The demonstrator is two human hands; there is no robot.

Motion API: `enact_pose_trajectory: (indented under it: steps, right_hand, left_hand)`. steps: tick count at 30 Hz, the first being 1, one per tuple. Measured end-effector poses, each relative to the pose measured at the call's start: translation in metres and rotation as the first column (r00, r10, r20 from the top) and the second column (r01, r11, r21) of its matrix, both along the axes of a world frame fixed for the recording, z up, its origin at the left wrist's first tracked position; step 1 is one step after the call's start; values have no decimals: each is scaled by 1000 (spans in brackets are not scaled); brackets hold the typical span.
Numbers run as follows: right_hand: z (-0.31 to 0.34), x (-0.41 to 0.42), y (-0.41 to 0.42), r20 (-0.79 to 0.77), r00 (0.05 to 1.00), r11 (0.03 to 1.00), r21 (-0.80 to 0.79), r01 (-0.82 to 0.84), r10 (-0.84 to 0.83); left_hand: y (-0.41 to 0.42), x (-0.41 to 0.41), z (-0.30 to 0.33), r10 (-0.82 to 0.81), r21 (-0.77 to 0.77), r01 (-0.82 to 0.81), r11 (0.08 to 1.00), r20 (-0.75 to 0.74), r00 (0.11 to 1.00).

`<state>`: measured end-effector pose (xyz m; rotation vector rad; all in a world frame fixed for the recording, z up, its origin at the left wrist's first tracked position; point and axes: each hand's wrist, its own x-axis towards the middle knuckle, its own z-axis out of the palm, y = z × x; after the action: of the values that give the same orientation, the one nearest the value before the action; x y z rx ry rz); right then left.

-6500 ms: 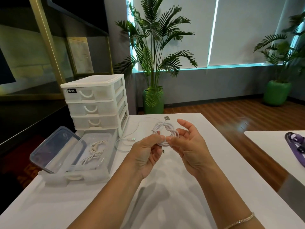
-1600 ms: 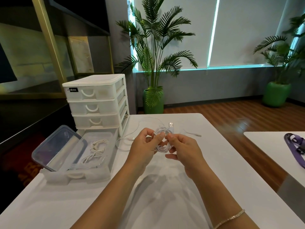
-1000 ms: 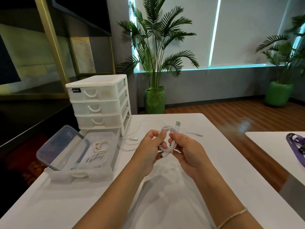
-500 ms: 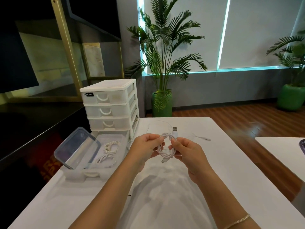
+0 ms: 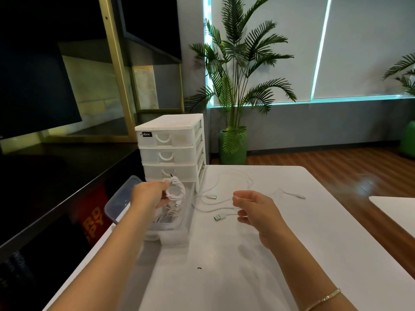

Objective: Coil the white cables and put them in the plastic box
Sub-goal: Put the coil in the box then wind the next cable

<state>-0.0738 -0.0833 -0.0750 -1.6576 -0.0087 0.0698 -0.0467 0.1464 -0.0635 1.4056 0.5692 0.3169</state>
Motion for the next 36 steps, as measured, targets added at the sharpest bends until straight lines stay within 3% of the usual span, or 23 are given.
enact_pose_trajectory:
  steps: [10,14,19,26,30,36]
  right_hand:
    - [1,-1,0,1,1000,1000,-1,-3,3]
    - [-1,0,-3,-3,1000,1000,7,5,-5]
    - [-3,-1,-1,-7,1000,1000,3,-9,9]
    - [-2,-4,-3,-5,1000,1000,6,-13,13]
    - [-2,-5,-4,-7,1000,1000,3,-24,24]
    - [0,-5,-3,-11,999,999,-18,-50,49]
  left_hand:
    - [1,2,-17,117,352,-67,934,-122,986]
    - [-1,1,-16,139,532,-46,846,-136,981]
    - [-5,-6,-14,150,771,32,635,-164,975]
    - [-7,-8,-19,200,887,98,451,-207,958]
    - [-9,-8,-18,262,927,213,308,-298,918]
    - [-6,-4,-17,261,915,263,306,-347,901]
